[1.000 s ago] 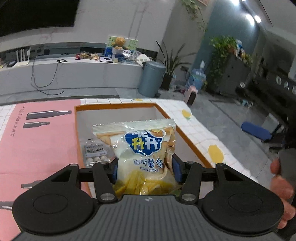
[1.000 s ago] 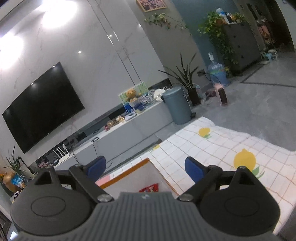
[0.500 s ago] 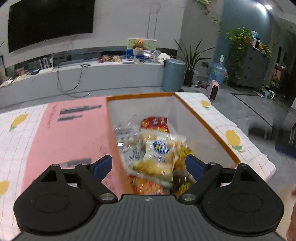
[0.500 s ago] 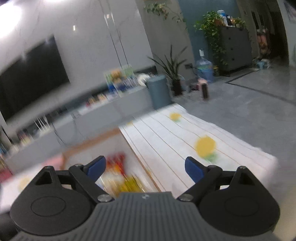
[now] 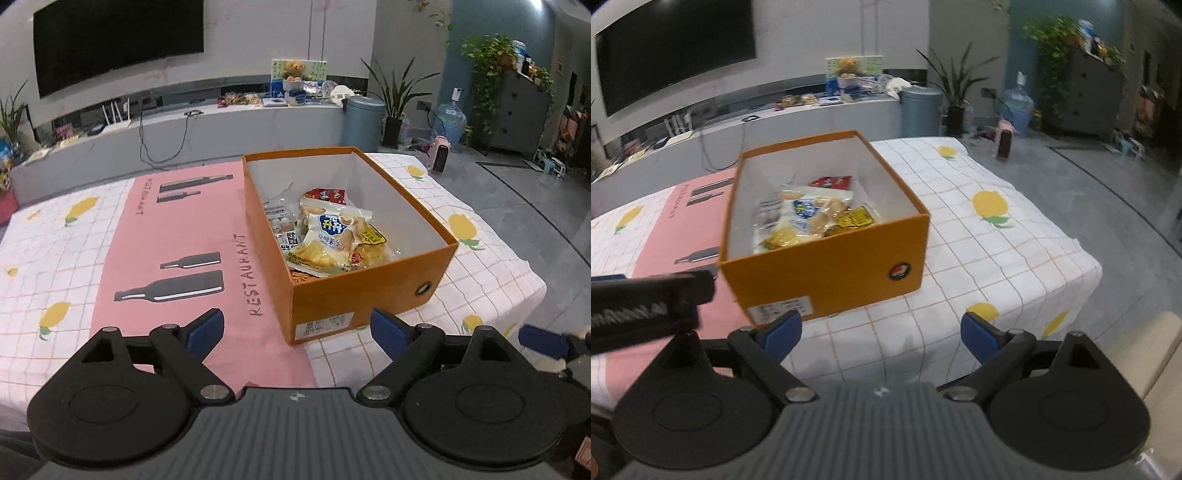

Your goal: Organize snacks

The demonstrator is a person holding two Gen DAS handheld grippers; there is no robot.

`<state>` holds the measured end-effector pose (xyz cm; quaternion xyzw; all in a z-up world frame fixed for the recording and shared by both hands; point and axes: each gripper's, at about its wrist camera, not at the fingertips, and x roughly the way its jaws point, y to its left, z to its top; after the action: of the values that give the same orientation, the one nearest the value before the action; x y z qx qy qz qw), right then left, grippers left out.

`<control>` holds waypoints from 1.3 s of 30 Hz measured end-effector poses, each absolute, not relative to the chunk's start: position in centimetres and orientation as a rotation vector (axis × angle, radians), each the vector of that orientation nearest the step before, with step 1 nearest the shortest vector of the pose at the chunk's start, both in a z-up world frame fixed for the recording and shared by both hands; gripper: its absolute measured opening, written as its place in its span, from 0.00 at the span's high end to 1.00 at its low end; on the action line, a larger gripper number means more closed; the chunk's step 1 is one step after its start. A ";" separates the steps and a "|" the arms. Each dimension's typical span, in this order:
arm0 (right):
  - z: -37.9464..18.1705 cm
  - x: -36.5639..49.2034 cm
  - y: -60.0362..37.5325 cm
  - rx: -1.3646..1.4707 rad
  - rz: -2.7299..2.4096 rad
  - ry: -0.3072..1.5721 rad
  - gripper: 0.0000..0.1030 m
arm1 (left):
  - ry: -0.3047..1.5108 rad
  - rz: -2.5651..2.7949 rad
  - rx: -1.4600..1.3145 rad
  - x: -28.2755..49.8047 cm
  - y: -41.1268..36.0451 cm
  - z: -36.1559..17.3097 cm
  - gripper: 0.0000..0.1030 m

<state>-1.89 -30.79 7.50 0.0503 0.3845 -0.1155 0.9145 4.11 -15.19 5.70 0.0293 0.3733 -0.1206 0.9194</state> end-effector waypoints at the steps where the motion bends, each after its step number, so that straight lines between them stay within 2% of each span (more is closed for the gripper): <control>1: 7.8 -1.9 -30.6 0.106 -0.232 0.788 0.12 | 0.761 -0.245 0.056 3.7 -15.0 5.8 0.00; 39: 9.1 -4.2 -29.3 0.093 -0.189 0.733 0.13 | 0.700 -0.191 0.043 0.5 -14.5 6.8 0.00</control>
<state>-4.19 -29.26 9.07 0.0456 0.3577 -0.0920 0.9282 0.47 -14.52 6.84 0.0210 0.3425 -0.0933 0.9346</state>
